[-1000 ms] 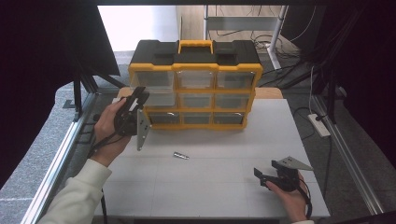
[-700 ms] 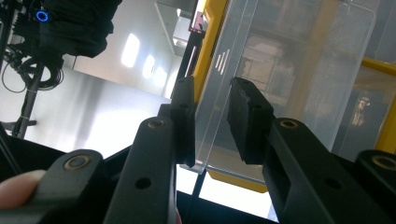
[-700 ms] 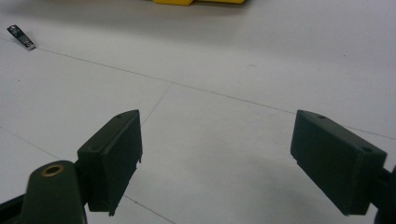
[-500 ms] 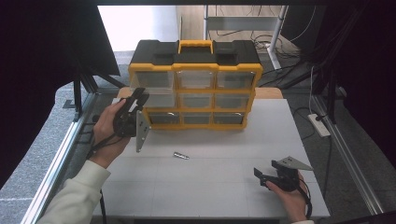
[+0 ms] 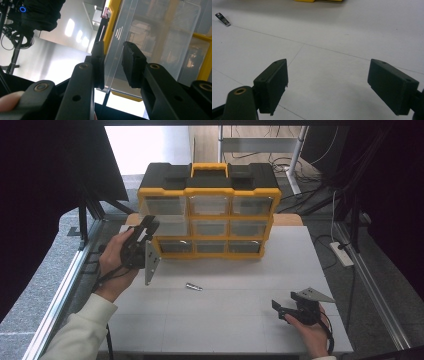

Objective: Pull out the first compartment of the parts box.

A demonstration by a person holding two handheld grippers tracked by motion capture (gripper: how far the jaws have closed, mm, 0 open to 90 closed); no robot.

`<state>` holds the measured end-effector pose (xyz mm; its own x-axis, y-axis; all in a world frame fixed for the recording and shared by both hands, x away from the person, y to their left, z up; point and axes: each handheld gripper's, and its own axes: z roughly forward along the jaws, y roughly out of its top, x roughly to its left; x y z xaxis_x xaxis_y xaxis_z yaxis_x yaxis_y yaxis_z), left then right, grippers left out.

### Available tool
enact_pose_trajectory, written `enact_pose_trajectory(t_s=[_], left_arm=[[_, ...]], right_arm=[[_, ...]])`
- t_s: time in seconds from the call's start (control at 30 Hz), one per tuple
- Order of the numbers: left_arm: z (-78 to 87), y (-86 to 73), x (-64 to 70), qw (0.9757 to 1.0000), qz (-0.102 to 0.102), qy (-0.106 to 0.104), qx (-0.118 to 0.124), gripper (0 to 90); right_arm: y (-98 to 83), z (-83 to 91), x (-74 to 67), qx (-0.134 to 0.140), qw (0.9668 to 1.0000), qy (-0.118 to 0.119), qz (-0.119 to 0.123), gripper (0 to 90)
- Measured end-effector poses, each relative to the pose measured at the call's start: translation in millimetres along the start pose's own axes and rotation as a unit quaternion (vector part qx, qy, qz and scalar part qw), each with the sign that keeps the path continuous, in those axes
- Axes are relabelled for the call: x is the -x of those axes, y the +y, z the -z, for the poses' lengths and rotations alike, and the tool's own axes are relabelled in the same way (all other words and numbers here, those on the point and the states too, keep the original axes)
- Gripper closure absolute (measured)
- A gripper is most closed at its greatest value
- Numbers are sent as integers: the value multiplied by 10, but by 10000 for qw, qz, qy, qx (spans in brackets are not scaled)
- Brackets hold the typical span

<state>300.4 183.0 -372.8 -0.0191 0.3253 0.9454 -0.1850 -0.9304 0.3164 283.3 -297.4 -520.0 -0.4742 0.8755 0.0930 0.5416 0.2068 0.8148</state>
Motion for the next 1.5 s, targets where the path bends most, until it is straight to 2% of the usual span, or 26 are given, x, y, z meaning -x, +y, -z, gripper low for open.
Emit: enact_pose_trajectory(t_s=[1.1, 1.33, 1.5], left_arm=[[51, -9, 33, 9999, 78, 7, 71, 705], [50, -3, 20, 9999, 133, 8, 69, 605], [66, 2, 23, 9998, 119, -43, 126, 482]], right_arm=[[-3, -1, 2, -17, 10000, -4, 0, 166], [-4, -2, 3, -14, 10000, -7, 5, 166], [-5, 1, 6, -13, 10000, -4, 1, 166]])
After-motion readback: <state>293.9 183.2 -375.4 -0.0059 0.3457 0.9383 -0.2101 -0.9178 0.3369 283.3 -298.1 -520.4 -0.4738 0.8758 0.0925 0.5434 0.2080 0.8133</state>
